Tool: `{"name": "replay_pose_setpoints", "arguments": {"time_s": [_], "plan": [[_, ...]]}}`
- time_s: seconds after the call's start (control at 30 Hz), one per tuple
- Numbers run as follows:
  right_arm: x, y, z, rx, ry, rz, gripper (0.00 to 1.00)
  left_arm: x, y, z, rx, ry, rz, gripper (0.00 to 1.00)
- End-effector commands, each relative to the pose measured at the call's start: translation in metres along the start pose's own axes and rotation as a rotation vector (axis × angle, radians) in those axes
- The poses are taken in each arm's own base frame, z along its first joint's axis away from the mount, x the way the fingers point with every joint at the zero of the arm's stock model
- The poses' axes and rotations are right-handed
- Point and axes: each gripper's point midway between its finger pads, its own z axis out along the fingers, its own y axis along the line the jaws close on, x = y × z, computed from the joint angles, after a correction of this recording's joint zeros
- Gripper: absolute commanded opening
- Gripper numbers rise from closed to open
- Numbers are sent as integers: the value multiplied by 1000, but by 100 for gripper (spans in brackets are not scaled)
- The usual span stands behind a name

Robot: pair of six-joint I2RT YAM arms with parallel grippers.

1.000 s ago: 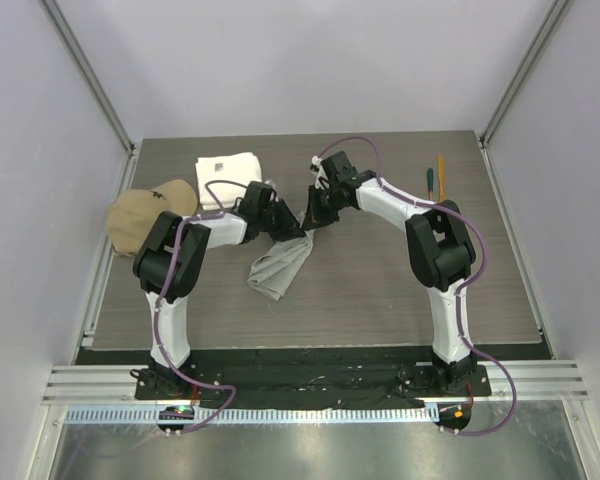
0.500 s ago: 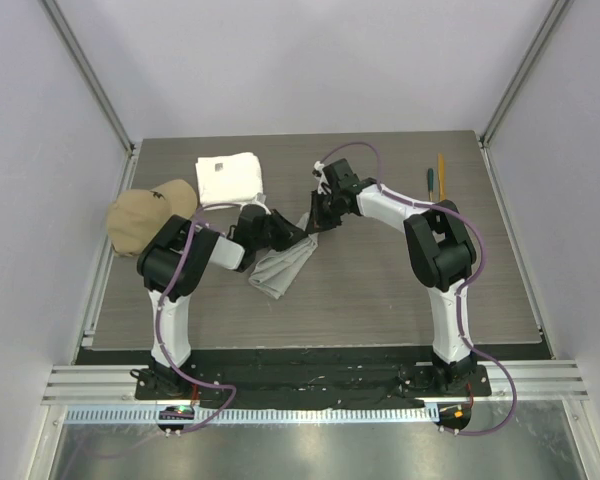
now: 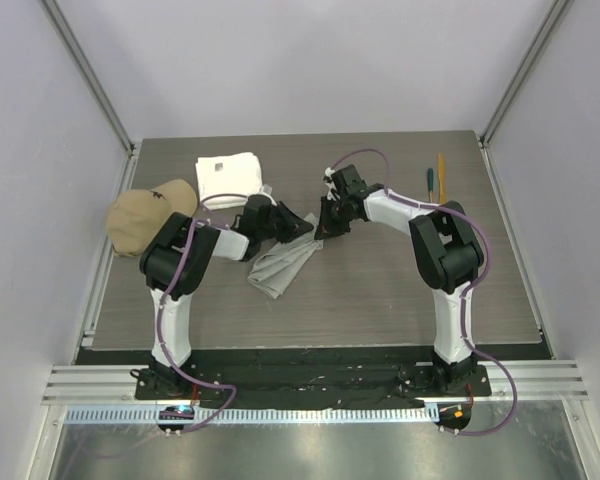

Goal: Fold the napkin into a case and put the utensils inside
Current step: Stuff the top corner of the smaller-rectangle-folded napkin into the folded napkin.

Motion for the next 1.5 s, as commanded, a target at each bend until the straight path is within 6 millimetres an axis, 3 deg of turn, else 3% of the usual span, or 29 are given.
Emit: {"name": "replay_pose_setpoints", "arguments": {"time_s": [0.0, 0.13, 0.3, 0.53, 0.77, 0.87, 0.93, 1.07, 1.13, 1.2, 1.33, 1.47], "plan": [[-16, 15, -23, -23, -66, 10, 2, 3, 0, 8, 22, 10, -25, 15], [-31, 11, -37, -1, -128, 23, 2, 12, 8, 8, 24, 23, -48, 14], [-26, 27, -44, -78, -105, 31, 1, 12, 10, 8, 3, 5, -41, 14], [-23, 35, -32, -148, -77, 47, 1, 18, 10, 13, -49, 24, 1, 12], [-36, 33, -52, -121, -188, 44, 1, 22, 23, 8, -117, 35, 20, 11], [-30, 39, -36, -181, -116, 39, 1, 24, 19, 10, -103, 47, 23, 10], [-24, 33, -16, -188, -70, 65, 1, 25, 19, 9, -107, 48, 23, 10], [-32, 35, -9, -202, -106, 84, 1, 30, 22, 11, -121, 75, 17, 9], [-37, 32, -4, -175, -90, 87, 2, 31, 22, 10, -118, 77, 17, 8], [-27, 19, 11, -137, -52, 110, 3, 30, 17, 8, -108, 81, 22, 8], [-8, 9, 18, -140, -16, 124, 20, 28, 8, -1, -116, 86, 53, 8], [-10, 10, 15, -199, -20, 157, 31, 24, 0, -10, -134, 95, 72, 9]]}}
